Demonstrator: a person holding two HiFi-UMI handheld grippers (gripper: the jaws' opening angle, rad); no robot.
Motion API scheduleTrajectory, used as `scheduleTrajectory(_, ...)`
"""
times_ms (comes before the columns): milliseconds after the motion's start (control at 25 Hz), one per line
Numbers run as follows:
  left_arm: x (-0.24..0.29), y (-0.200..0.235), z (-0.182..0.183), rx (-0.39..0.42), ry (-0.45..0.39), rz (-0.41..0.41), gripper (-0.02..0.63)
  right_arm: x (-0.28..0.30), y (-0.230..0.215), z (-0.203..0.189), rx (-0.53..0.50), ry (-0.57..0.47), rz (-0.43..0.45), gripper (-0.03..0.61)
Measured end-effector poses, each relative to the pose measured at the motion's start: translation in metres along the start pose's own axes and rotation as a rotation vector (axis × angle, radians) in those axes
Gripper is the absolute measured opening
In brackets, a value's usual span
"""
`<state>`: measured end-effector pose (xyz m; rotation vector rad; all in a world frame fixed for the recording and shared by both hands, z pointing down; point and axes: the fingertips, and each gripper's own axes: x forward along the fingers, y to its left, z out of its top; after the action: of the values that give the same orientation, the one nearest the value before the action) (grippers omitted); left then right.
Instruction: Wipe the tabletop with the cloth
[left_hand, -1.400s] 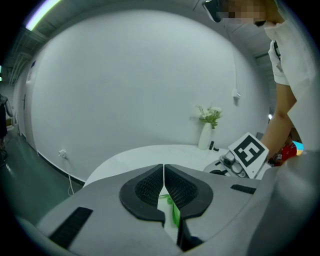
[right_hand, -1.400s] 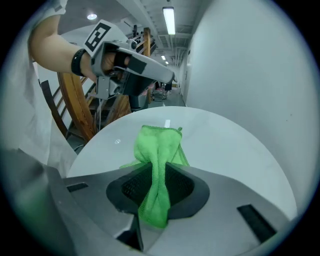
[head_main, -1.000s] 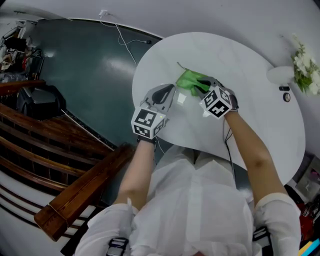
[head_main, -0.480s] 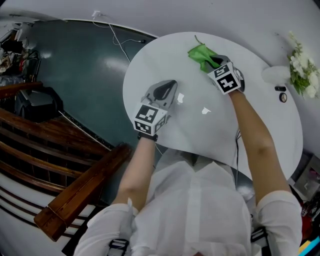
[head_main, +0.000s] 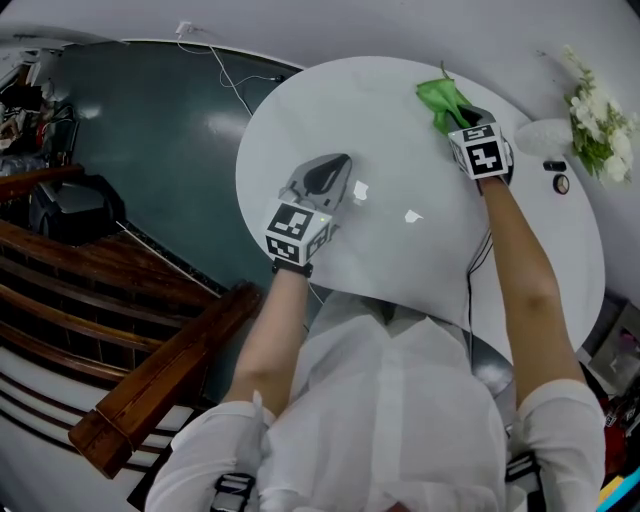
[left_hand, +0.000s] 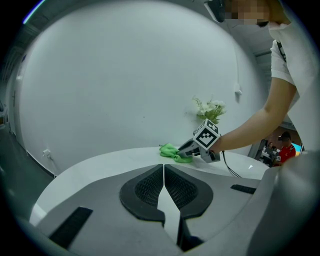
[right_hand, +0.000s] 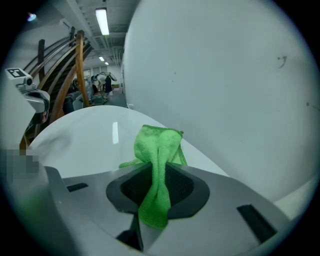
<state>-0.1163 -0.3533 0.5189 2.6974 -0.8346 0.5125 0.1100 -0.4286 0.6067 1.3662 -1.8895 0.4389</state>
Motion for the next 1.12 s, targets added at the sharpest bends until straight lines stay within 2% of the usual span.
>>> scheduleTrajectory(120,-0.003,-0.005,-0.001,0.003,0.002,-0.006,0.021,-0.007,0.005,-0.007,0.012,-0.006,0.002,0.069)
scheduleTrajectory(280,-0.008,-0.011,-0.003,0.006,0.0,-0.011,0.02,-0.018,0.034,-0.013,-0.04,-0.023,0.044,0.069)
scheduleTrajectory(680,-0.03,-0.018,-0.014,0.017,0.014,-0.02,0.02,-0.052,0.14,-0.032,-0.243,-0.059,0.238,0.069)
scheduleTrajectory(1120,-0.04,-0.028,-0.016,0.03,0.016,-0.055,0.021,-0.103,0.231,-0.074,-0.297,-0.061,0.399,0.069)
